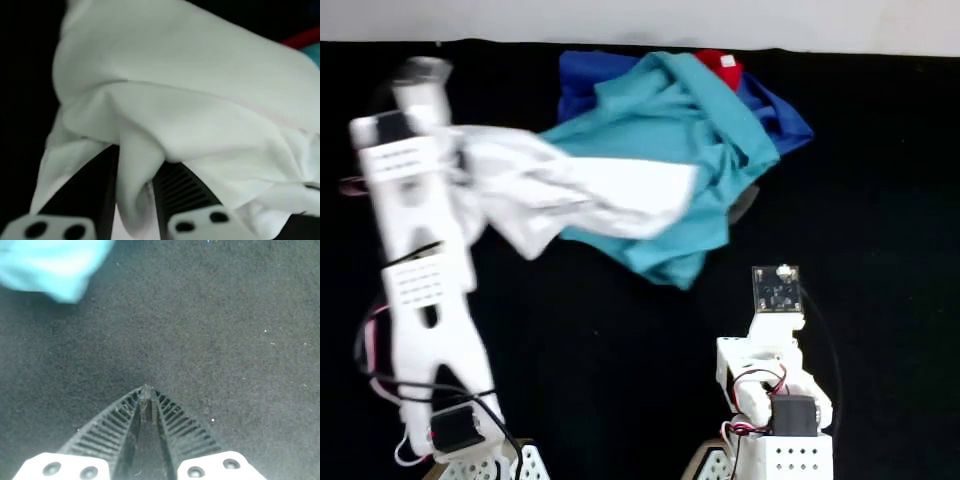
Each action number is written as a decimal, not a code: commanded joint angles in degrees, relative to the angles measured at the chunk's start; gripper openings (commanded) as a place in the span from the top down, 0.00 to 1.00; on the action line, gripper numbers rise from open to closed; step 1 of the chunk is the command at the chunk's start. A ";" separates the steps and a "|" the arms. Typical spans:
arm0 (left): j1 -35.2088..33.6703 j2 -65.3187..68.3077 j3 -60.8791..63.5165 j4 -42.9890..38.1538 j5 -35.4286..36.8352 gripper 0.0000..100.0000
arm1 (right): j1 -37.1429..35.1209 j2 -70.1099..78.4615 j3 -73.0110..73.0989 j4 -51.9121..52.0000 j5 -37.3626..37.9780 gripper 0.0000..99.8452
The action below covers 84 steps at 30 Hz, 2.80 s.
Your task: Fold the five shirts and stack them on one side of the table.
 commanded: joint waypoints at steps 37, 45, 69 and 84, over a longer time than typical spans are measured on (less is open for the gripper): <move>10.51 -26.59 -0.75 1.67 0.09 0.82 | -0.31 -0.22 6.99 0.22 -0.44 0.99; 31.78 -18.86 4.53 0.18 10.20 0.63 | -0.31 -0.22 6.99 0.22 -0.44 0.99; 29.49 6.99 4.26 -23.12 7.74 0.97 | -0.31 -0.22 6.99 0.22 -0.44 0.99; 1.54 -17.63 -0.31 2.81 7.38 0.99 | -0.31 -0.22 6.99 0.22 -0.44 0.99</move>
